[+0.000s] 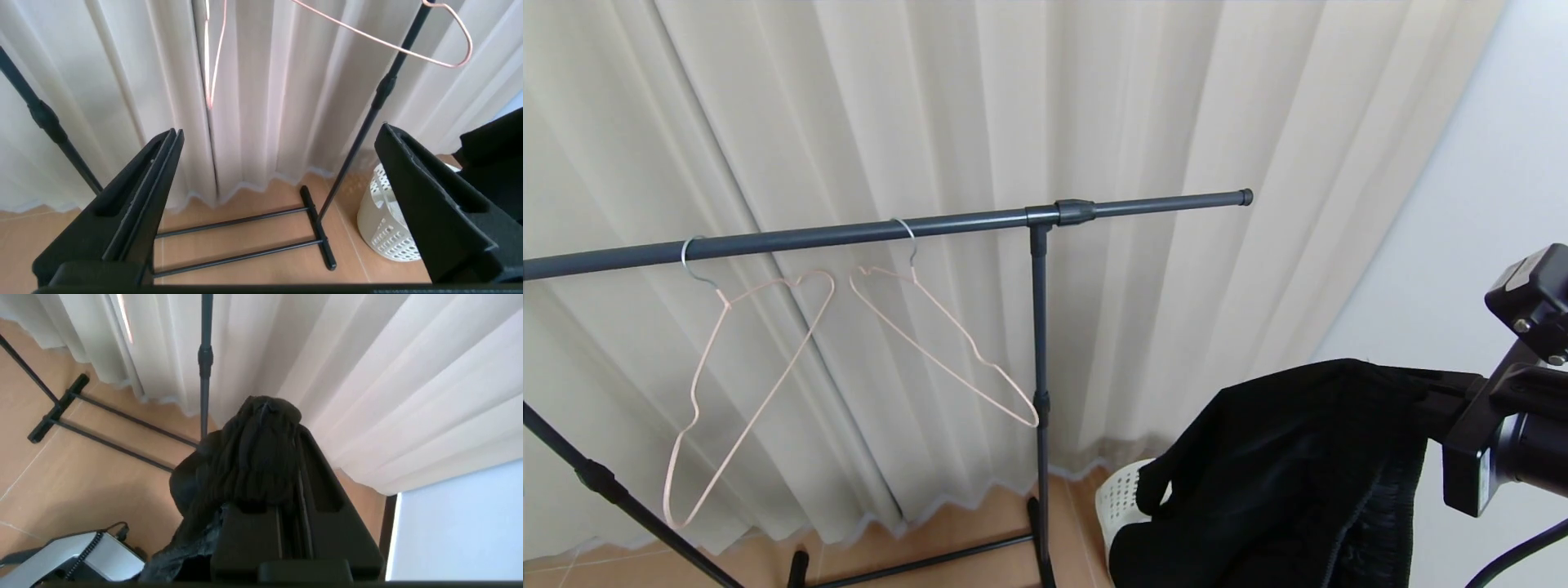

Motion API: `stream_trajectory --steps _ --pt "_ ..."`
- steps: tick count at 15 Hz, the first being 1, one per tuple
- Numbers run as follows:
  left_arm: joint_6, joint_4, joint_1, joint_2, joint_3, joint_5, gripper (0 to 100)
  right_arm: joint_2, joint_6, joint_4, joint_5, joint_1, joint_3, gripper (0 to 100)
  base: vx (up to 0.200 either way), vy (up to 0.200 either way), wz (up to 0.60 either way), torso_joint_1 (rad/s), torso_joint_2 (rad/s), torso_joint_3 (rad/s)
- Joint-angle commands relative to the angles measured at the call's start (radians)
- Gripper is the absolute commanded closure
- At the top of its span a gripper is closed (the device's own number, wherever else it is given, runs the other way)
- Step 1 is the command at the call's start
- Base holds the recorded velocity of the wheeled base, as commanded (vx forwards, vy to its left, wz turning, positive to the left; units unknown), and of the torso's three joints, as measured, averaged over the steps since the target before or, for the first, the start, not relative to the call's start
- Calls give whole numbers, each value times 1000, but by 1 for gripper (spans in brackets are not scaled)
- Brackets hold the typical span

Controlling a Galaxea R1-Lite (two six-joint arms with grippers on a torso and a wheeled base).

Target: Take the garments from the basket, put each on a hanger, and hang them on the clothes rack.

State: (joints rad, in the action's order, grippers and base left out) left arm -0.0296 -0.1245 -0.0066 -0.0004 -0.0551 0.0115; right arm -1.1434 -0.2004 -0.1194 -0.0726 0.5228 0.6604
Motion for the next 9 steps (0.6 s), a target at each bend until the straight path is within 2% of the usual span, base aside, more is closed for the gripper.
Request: stream_trajectory --steps 1,3,7,9 --pt "-1 0 -1 0 0 -1 0 5 1 -8 0 0 -8 100 0 0 0 0 0 0" --pt "0 0 0 0 0 -1 0 4 -1 -29 0 0 -18 100 0 0 0 0 0 0" --pt "0 0 0 0 0 -1 0 7 -2 -36 0 -1 -28 100 0 0 600 1 0 -1" --pt "-1 0 0 0 0 -2 0 14 -2 -36 0 -1 -25 100 0 0 0 0 0 0"
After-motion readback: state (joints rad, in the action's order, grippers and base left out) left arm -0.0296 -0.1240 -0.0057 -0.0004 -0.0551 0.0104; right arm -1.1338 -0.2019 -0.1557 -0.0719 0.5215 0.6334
